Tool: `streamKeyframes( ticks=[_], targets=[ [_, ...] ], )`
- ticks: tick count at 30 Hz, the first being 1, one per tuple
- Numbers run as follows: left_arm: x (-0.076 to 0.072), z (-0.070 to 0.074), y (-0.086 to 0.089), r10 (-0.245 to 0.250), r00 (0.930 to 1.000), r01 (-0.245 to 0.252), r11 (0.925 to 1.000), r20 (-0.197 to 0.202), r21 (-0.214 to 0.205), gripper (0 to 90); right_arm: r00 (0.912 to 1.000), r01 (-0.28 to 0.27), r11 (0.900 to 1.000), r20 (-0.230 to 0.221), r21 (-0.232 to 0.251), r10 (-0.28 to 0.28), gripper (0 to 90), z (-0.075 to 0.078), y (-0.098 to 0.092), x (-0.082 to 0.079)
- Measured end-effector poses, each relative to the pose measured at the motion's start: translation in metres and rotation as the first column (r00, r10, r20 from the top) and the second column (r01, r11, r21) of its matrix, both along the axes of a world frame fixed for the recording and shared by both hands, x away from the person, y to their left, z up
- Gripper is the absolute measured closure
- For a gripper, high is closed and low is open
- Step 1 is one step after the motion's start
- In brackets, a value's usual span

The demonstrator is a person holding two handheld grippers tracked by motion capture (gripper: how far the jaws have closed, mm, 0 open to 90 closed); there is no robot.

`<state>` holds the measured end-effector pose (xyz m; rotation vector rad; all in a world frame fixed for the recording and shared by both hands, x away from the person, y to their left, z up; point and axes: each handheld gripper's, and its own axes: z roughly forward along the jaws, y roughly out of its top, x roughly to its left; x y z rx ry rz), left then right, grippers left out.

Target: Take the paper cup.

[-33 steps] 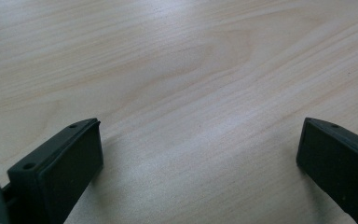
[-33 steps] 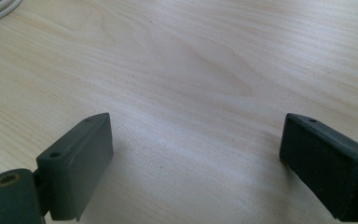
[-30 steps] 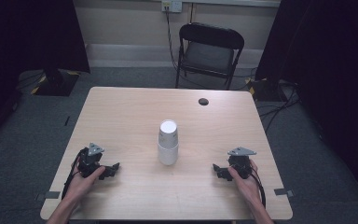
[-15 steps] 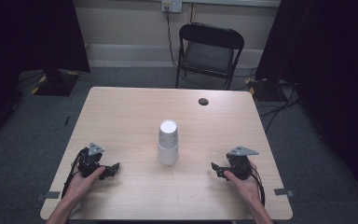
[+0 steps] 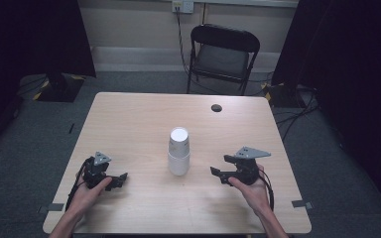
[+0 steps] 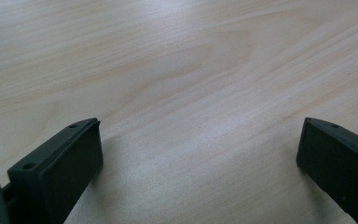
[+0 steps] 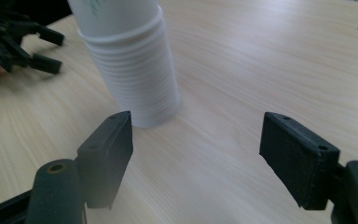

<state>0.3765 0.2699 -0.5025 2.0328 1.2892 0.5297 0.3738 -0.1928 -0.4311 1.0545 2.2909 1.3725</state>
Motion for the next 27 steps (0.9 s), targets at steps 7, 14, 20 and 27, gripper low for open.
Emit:
streamKeyframes(
  ticks=[7,14,20,27],
  targets=[
    [0.0,0.0,0.0,-0.002,1.0,0.002,1.0,0.0,0.0,0.0,0.997,-0.073,0.997,0.029,0.026,0.072,19.6,0.021,0.027,0.009],
    [0.0,0.0,0.0,-0.001,1.0,0.001,1.0,0.001,0.0,0.0,0.9856,-0.159,0.9867,0.062,0.033,0.157,16.4,0.041,0.063,0.019],
    [-0.001,0.0,-0.002,-0.006,1.0,0.006,1.0,0.004,-0.005,0.0,0.9789,-0.194,0.9798,0.074,0.049,0.19,13.9,0.048,0.077,0.028],
    [-0.001,0.0,-0.001,-0.007,1.0,0.007,1.0,0.004,-0.005,0.0,0.9746,-0.215,0.9747,0.078,0.06,0.21,13.8,0.052,0.095,0.045]
  ],
)
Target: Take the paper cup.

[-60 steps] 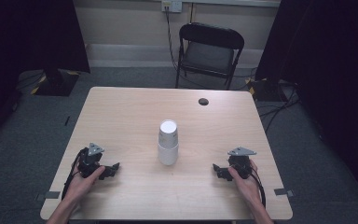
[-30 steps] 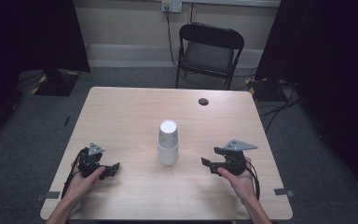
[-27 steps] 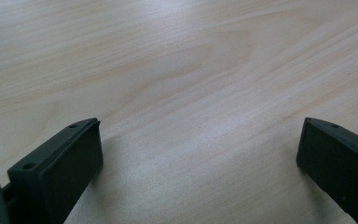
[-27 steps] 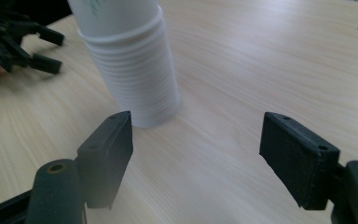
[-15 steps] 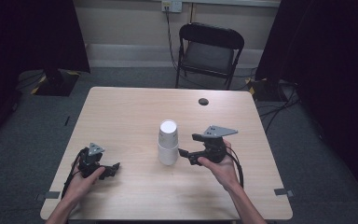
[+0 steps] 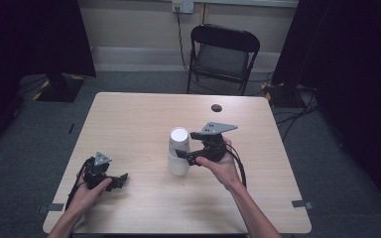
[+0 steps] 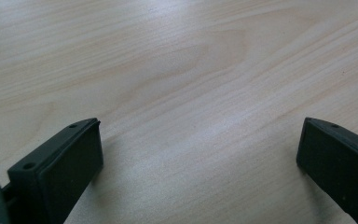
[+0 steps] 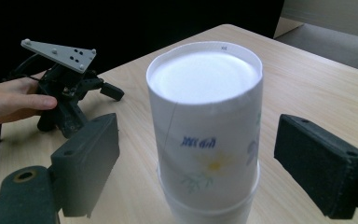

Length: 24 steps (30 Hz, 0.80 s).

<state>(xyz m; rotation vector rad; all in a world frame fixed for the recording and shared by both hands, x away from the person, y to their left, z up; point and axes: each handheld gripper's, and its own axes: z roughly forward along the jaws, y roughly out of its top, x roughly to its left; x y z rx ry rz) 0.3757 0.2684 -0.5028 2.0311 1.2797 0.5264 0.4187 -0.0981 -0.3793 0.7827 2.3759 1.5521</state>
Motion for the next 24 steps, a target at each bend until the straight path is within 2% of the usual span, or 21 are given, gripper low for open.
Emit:
streamKeyframes(
  ticks=[5,9,11,24],
  targets=[
    [0.0,0.0,0.0,-0.003,1.0,0.003,1.0,0.0,0.003,0.0,1.0,-0.002,0.9999,-0.003,-0.013,0.002,14.0,-0.003,0.008,0.008],
    [0.001,0.0,0.0,-0.007,1.0,0.007,1.0,-0.003,0.003,0.0,0.9994,-0.004,0.9998,-0.035,-0.02,0.003,14.3,-0.012,0.014,0.017],
    [0.001,0.0,0.0,-0.007,1.0,0.007,1.0,-0.003,0.002,0.0,0.9993,-0.002,0.9997,-0.036,-0.025,0.001,15.1,-0.014,0.015,0.019],
    [0.001,0.0,0.0,-0.007,1.0,0.007,1.0,-0.004,0.003,0.0,0.9989,-0.017,0.999,-0.043,-0.042,0.016,22.7,-0.021,0.016,0.02]
  ],
)
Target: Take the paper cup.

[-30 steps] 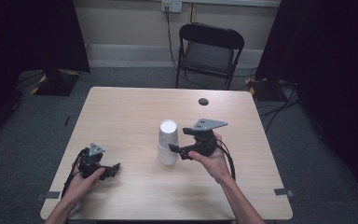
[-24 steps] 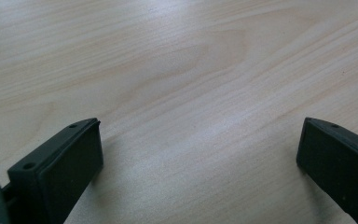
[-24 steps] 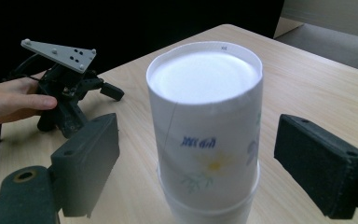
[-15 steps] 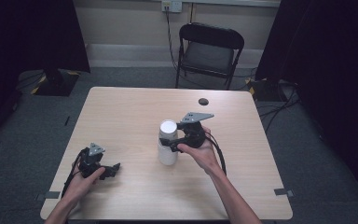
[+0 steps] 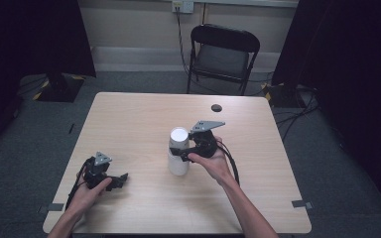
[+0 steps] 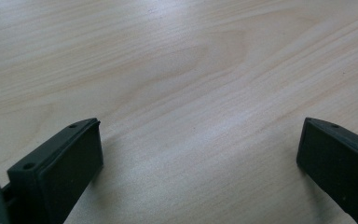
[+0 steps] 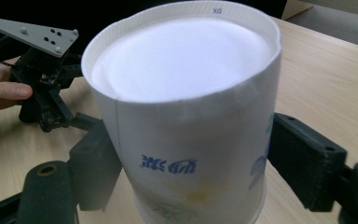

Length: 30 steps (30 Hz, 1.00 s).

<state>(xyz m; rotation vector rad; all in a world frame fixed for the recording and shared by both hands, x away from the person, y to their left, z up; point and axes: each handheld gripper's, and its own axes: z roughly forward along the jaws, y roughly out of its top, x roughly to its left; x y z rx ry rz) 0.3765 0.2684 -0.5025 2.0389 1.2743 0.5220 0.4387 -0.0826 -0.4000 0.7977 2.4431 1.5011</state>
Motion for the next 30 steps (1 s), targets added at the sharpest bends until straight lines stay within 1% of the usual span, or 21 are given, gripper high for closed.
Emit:
streamKeyframes(
  ticks=[6,10,14,19,30],
  targets=[
    [0.0,0.0,0.0,0.0,1.0,0.0,1.0,0.001,-0.001,0.0,0.9998,0.002,0.9995,0.021,-0.031,-0.001,25.9,0.001,0.003,-0.001],
    [0.0,0.0,0.0,0.0,1.0,0.0,1.0,0.001,-0.001,0.0,0.9995,0.002,0.9994,0.031,-0.036,-0.001,26.7,0.001,0.003,-0.002],
    [0.0,0.0,0.0,0.0,1.0,0.0,1.0,0.001,0.0,0.0,0.9992,0.003,0.9994,0.04,-0.034,-0.001,27.2,0.004,0.003,-0.003],
    [0.0,0.0,0.0,0.0,1.0,0.0,1.0,0.001,0.0,0.0,0.9983,0.005,0.9998,0.058,-0.021,-0.003,27.2,0.011,0.001,-0.003],
    [0.0,0.0,0.0,0.0,1.0,0.0,1.0,0.001,-0.001,0.0,0.9981,0.005,0.9999,0.061,-0.016,-0.004,26.7,0.015,0.001,-0.003]
  ],
)
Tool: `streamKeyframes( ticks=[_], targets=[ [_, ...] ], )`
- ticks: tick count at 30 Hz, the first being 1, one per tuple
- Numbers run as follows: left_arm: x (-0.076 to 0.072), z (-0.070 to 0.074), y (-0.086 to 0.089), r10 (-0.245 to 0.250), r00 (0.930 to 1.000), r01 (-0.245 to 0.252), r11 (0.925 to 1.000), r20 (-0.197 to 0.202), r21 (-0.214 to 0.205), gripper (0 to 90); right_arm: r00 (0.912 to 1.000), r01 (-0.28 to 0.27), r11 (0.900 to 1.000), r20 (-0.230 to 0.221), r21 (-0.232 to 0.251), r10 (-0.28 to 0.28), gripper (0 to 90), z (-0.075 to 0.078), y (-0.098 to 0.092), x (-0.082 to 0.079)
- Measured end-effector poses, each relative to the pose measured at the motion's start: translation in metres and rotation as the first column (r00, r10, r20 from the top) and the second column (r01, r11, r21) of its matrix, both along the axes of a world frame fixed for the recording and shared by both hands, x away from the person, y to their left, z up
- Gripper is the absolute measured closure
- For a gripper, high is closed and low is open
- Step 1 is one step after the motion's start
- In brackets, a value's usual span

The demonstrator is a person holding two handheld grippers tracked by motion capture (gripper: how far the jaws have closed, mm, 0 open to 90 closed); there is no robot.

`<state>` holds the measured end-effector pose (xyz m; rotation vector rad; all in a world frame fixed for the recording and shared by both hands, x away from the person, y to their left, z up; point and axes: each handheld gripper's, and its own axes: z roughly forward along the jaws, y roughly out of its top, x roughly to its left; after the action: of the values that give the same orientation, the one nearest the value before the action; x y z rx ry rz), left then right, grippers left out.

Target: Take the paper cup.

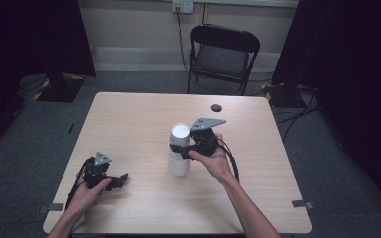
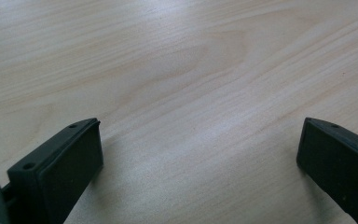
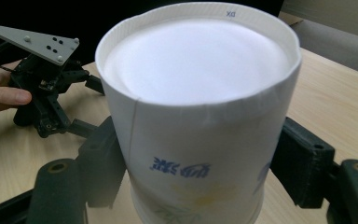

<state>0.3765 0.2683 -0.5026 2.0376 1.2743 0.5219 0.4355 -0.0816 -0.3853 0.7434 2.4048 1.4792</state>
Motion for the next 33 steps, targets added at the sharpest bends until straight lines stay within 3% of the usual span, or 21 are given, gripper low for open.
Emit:
streamKeyframes(
  ticks=[14,33],
  targets=[
    [0.0,0.0,0.0,0.0,1.0,0.0,1.0,0.0,0.001,0.0,1.0,0.004,0.9999,0.006,0.014,-0.005,26.7,0.006,-0.001,0.0],
    [0.0,0.0,0.0,0.001,1.0,-0.001,1.0,0.0,-0.001,0.0,0.9996,0.013,0.9973,0.023,0.073,-0.014,27.0,0.021,-0.006,0.0]
  ],
)
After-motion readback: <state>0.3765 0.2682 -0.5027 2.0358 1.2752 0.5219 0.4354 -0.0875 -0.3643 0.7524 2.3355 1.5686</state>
